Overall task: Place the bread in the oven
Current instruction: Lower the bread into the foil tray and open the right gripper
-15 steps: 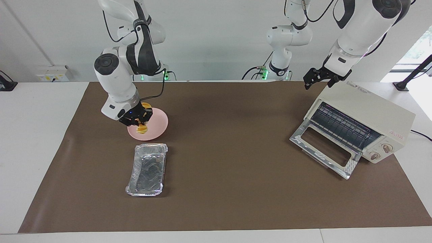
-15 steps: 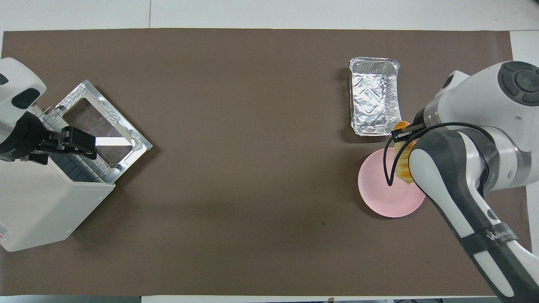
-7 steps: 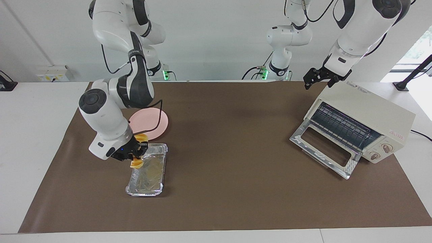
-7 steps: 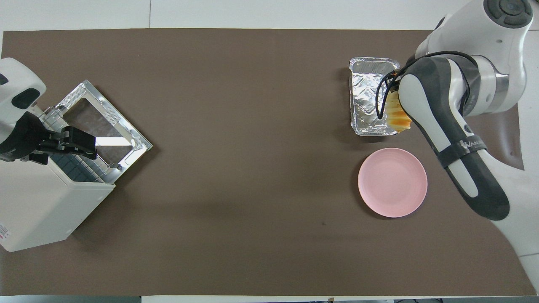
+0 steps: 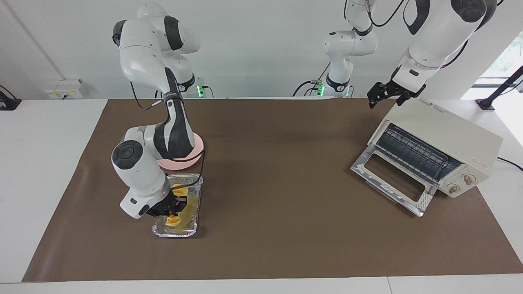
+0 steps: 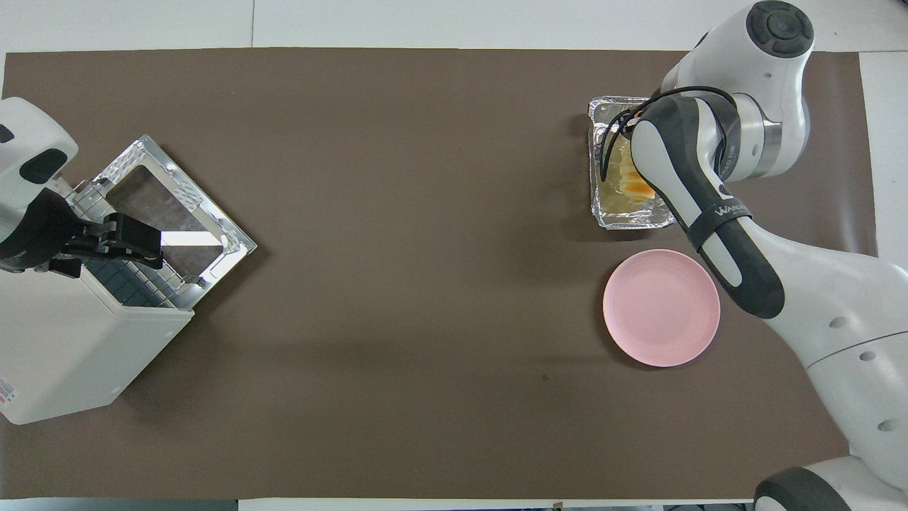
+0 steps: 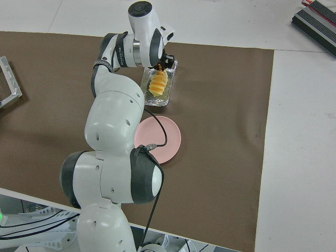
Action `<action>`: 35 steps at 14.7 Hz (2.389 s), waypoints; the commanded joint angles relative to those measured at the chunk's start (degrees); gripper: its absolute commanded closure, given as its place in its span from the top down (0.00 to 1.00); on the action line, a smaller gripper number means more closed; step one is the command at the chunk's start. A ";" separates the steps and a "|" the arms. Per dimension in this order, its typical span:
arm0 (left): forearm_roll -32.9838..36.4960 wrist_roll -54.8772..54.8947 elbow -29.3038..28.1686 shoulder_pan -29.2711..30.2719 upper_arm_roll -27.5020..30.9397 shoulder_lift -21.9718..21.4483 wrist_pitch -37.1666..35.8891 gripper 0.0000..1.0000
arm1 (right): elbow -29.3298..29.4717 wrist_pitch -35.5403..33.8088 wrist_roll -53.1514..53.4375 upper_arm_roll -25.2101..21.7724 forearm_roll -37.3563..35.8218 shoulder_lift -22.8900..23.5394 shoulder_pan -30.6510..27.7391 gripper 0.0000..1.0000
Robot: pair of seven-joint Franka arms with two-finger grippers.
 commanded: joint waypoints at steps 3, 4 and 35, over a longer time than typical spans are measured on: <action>0.83 0.11 -0.56 0.55 -0.51 -0.97 -0.58 1.00 | 0.77 1.71 5.04 0.14 0.22 0.61 1.10 0.00; 0.83 0.02 -0.56 0.55 -0.51 -0.97 -0.58 1.00 | 0.24 3.02 4.95 0.23 0.22 0.52 1.10 0.00; 0.83 0.11 -0.56 0.55 -0.51 -0.97 -0.58 1.00 | -9.79 6.90 -5.51 0.14 -0.22 -3.61 -3.74 0.00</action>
